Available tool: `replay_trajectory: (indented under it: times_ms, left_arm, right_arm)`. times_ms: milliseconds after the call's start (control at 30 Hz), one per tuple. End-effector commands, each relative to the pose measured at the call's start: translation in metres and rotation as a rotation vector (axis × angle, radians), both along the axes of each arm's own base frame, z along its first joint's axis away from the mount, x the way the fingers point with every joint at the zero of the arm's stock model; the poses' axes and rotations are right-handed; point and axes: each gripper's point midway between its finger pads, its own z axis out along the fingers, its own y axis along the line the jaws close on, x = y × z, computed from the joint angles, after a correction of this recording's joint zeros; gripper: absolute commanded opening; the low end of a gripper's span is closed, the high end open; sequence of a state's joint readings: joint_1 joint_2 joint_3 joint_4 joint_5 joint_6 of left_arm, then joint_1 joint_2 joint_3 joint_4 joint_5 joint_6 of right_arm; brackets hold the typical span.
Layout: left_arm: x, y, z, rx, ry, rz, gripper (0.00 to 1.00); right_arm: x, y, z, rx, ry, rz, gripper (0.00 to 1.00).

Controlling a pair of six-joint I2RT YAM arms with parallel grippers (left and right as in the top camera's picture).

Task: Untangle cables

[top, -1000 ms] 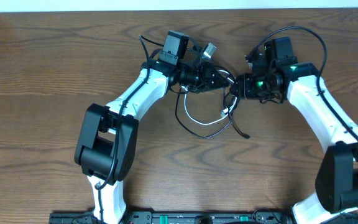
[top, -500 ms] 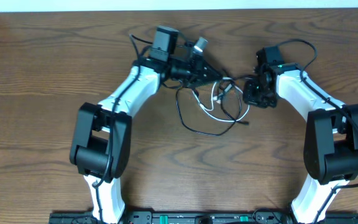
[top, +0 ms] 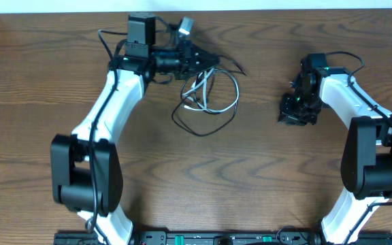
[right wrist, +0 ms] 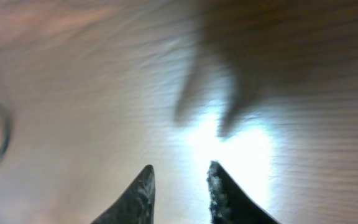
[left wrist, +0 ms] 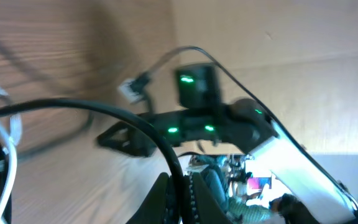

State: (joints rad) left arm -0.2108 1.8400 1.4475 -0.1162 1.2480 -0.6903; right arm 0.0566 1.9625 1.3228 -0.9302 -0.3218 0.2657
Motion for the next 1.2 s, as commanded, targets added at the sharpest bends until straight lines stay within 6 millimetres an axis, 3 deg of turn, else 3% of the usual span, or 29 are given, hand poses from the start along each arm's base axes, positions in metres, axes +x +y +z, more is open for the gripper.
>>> replay_trajectory:
  times_ms: [0, 67, 233, 300, 433, 800, 900, 1067, 1167]
  left_arm:
    - [-0.013, -0.016, 0.047, -0.073, -0.014, -0.022, 0.07]
    - [-0.014, -0.020, 0.077, -0.136, -0.055, -0.026, 0.08]
    - [-0.024, -0.016, 0.159, -0.312, -0.229, -0.034, 0.07]
    - [-0.028, -0.013, 0.171, -0.345, -0.229, -0.036, 0.07]
    - [-0.029, -0.014, 0.171, -0.350, -0.189, -0.039, 0.07]
    - [-0.027, -0.015, 0.171, -0.351, -0.181, -0.032, 0.07]
    - [-0.028, -0.015, 0.170, -0.351, -0.181, -0.033, 0.07]
    - [-0.028, -0.015, 0.170, -0.351, -0.181, -0.033, 0.07]
    - [-0.028, -0.015, 0.170, -0.351, -0.181, -0.033, 0.07]
  right_arm:
    - [0.019, 0.038, 0.072, 0.198, -0.225, 0.192, 0.31]
    - [0.024, 0.042, 0.102, 0.216, -0.315, 0.207, 0.37]
    - [0.033, 0.043, 0.184, 0.212, -0.590, 0.230, 0.63]
    - [0.032, 0.042, 0.207, 0.211, -0.661, 0.231, 0.66]
    - [0.026, 0.042, 0.242, 0.207, -0.776, 0.239, 0.68]
    - [0.040, 0.061, 0.266, 0.339, -0.806, 0.119, 0.61]
    - [0.039, 0.078, 0.262, 0.369, -0.781, 0.127, 0.61]
    - [0.043, 0.109, 0.239, 0.400, -0.710, 0.160, 0.62]
    - [0.057, 0.124, 0.228, 0.419, -0.717, 0.170, 0.62]
